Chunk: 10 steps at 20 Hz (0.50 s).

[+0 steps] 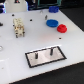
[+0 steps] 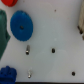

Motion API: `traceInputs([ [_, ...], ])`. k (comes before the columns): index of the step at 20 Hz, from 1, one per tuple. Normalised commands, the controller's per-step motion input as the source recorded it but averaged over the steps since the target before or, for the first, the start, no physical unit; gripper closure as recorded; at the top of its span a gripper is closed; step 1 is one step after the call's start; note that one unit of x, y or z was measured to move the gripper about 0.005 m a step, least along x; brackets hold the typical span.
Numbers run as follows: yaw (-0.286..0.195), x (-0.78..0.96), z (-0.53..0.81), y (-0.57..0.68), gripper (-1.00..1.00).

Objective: Insert the blue gear onto the right peg, followed by the red gear

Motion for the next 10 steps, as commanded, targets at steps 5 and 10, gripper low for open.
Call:
traceInputs([
  [5, 0.000, -0.48, -0.34, 0.42, -1.00],
  [10, 0.000, -0.40, -0.35, 0.48, -1.00],
])
